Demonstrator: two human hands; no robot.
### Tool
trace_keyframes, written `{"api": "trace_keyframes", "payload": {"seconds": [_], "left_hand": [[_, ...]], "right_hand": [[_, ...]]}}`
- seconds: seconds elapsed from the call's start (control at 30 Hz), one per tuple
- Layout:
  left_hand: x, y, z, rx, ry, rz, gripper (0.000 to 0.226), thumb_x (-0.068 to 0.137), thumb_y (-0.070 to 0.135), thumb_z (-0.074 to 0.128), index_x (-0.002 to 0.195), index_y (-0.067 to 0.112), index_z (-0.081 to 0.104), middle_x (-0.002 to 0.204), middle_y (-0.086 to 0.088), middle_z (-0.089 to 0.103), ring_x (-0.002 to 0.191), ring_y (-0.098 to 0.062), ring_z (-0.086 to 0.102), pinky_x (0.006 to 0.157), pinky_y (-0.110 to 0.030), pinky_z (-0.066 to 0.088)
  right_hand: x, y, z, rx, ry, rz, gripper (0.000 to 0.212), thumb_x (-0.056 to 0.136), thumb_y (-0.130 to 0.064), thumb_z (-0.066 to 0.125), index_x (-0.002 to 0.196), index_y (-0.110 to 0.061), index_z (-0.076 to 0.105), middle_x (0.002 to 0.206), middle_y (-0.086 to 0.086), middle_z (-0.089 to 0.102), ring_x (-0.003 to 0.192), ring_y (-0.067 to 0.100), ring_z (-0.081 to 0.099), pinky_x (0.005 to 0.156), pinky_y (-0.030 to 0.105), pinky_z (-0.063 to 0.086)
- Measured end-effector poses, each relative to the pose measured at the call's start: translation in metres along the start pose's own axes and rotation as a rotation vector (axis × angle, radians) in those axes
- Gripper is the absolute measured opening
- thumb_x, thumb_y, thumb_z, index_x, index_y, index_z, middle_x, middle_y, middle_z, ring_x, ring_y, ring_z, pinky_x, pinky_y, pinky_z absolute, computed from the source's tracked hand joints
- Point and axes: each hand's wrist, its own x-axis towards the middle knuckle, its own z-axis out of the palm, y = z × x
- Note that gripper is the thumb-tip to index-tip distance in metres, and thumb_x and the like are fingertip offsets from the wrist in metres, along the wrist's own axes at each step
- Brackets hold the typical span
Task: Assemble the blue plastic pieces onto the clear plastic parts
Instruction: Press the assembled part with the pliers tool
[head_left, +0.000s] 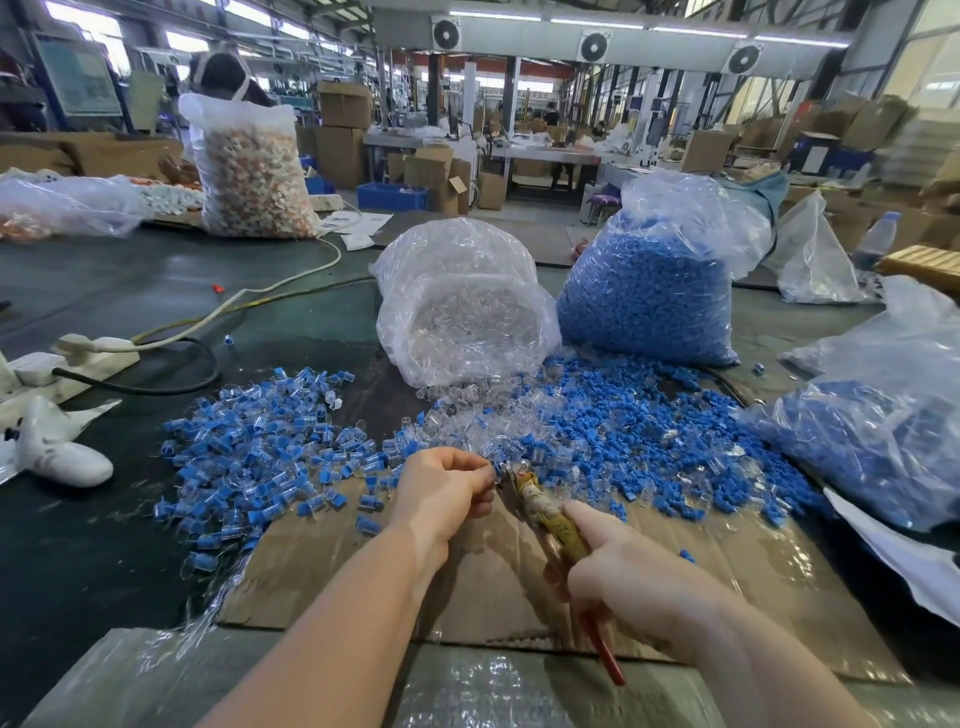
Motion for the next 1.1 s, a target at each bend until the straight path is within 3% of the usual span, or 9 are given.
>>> {"api": "trace_keyframes", "payload": {"seconds": [0.1, 0.17, 0.27, 0.37, 0.47, 0.7, 0.8, 0.97, 1.1], "left_hand": [[0.0, -0.001, -0.003, -0.024, 0.057, 0.011, 0.006, 0.085, 0.0, 0.061, 0.084, 0.005, 0.064, 0.069, -0.008, 0.063, 0.054, -0.011, 0.059, 0.046, -0.017, 0.048], [0.002, -0.003, -0.01, 0.025, 0.151, 0.049, 0.006, 0.086, 0.003, 0.061, 0.085, 0.007, 0.064, 0.067, -0.006, 0.062, 0.051, -0.01, 0.057, 0.043, -0.019, 0.047], [0.008, -0.006, -0.03, 0.376, 0.362, 0.264, 0.007, 0.087, 0.008, 0.061, 0.086, 0.012, 0.066, 0.079, 0.0, 0.066, 0.061, -0.005, 0.056, 0.055, -0.013, 0.043], [0.016, -0.009, -0.055, 0.634, 0.498, 0.426, 0.016, 0.09, 0.008, 0.057, 0.099, 0.009, 0.07, 0.099, -0.006, 0.065, 0.079, -0.013, 0.055, 0.071, -0.02, 0.044], [0.023, -0.017, -0.074, 0.753, 0.539, 0.419, 0.02, 0.091, 0.004, 0.054, 0.104, 0.003, 0.069, 0.104, -0.011, 0.061, 0.082, -0.015, 0.048, 0.071, -0.024, 0.039], [0.022, -0.026, -0.069, 0.973, 0.534, 0.483, 0.027, 0.086, 0.007, 0.061, 0.112, 0.011, 0.066, 0.111, -0.007, 0.06, 0.105, -0.023, 0.044, 0.091, -0.033, 0.038], [0.014, -0.026, -0.049, 0.898, 0.443, 0.587, 0.024, 0.084, 0.009, 0.064, 0.106, 0.013, 0.068, 0.104, -0.002, 0.059, 0.097, -0.012, 0.04, 0.088, -0.022, 0.032], [0.003, -0.036, -0.011, 0.837, 0.204, 0.676, 0.019, 0.088, 0.016, 0.06, 0.106, 0.02, 0.065, 0.096, 0.014, 0.052, 0.095, -0.003, 0.043, 0.082, -0.011, 0.028], [0.0, -0.044, 0.013, 0.787, 0.091, 0.67, 0.018, 0.09, 0.017, 0.057, 0.106, 0.02, 0.065, 0.098, 0.013, 0.054, 0.094, -0.001, 0.043, 0.089, -0.012, 0.036]], "right_hand": [[0.004, 0.011, -0.003, 0.361, 0.033, 0.063, 0.043, 0.068, 0.007, 0.056, 0.098, -0.023, 0.061, 0.089, 0.011, 0.06, 0.072, 0.021, 0.059, 0.066, 0.034, 0.05], [0.008, 0.019, -0.006, 0.368, 0.155, 0.057, 0.045, 0.066, 0.008, 0.057, 0.101, -0.02, 0.06, 0.09, 0.015, 0.058, 0.068, 0.023, 0.055, 0.063, 0.038, 0.048], [0.015, 0.031, -0.015, 0.145, 0.462, 0.001, 0.045, 0.07, 0.008, 0.058, 0.108, -0.016, 0.052, 0.09, 0.007, 0.055, 0.065, 0.018, 0.051, 0.055, 0.03, 0.042], [0.021, 0.048, -0.032, -0.222, 0.705, 0.076, 0.055, 0.074, -0.004, 0.066, 0.125, -0.016, 0.048, 0.095, 0.001, 0.053, 0.091, 0.023, 0.051, 0.082, 0.041, 0.047], [0.024, 0.062, -0.045, -0.436, 0.76, 0.206, 0.065, 0.079, -0.021, 0.069, 0.137, -0.013, 0.04, 0.113, 0.009, 0.054, 0.109, 0.026, 0.044, 0.099, 0.04, 0.037], [0.033, 0.081, -0.055, -0.601, 0.733, 0.298, 0.068, 0.082, -0.054, 0.06, 0.134, -0.016, 0.041, 0.123, 0.014, 0.052, 0.117, 0.032, 0.044, 0.097, 0.037, 0.036], [0.035, 0.084, -0.056, -0.65, 0.735, 0.3, 0.073, 0.083, -0.061, 0.051, 0.139, -0.016, 0.035, 0.124, 0.015, 0.052, 0.118, 0.031, 0.043, 0.098, 0.037, 0.036], [0.035, 0.084, -0.055, -0.726, 0.725, 0.317, 0.072, 0.085, -0.064, 0.044, 0.14, -0.019, 0.033, 0.129, 0.014, 0.048, 0.12, 0.031, 0.042, 0.102, 0.039, 0.036], [0.036, 0.075, -0.046, -0.731, 0.867, 0.156, 0.054, 0.089, -0.051, 0.05, 0.136, -0.027, 0.042, 0.131, 0.006, 0.047, 0.121, 0.026, 0.039, 0.102, 0.041, 0.033]]}}
